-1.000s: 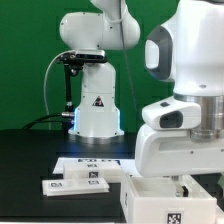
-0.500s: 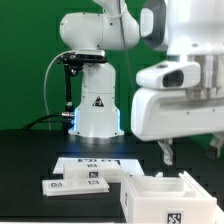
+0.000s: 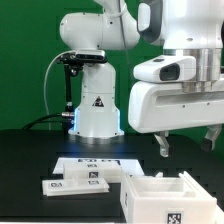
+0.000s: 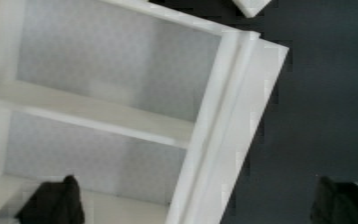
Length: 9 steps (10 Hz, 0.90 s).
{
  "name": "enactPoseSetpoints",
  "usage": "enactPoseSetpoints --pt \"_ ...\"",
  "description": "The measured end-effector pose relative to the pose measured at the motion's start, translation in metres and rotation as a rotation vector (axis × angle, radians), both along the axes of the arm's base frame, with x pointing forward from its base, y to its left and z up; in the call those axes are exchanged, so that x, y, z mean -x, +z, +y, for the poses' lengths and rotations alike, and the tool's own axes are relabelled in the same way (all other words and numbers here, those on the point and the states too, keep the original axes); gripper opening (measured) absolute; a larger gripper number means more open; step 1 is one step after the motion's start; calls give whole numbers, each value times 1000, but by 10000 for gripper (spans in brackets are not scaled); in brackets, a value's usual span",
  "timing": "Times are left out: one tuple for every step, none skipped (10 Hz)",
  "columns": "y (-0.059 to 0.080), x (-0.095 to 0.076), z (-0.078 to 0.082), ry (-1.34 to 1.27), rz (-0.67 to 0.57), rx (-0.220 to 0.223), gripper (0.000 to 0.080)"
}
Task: Assemble cabinet
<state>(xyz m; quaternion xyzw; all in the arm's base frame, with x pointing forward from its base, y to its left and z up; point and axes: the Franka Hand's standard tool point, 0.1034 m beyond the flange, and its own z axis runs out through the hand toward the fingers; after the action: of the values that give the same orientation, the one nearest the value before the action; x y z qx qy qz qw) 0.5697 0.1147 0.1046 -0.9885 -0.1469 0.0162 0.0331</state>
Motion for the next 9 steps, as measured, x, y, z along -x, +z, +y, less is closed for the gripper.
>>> enactPoseSetpoints --pt "0 2 -2 -8 1 1 649" --pt "0 14 -9 -56 12 11 649" --pt "4 29 -14 -105 24 21 649" --pt "5 41 -17 -120 31 27 649" --pt "3 51 -19 -118 31 30 649" --pt "2 48 -18 -117 30 28 649" --pt "2 47 -18 -117 29 28 649" --pt "2 48 -18 -117 30 28 649" --pt "2 48 -18 -117 30 28 649"
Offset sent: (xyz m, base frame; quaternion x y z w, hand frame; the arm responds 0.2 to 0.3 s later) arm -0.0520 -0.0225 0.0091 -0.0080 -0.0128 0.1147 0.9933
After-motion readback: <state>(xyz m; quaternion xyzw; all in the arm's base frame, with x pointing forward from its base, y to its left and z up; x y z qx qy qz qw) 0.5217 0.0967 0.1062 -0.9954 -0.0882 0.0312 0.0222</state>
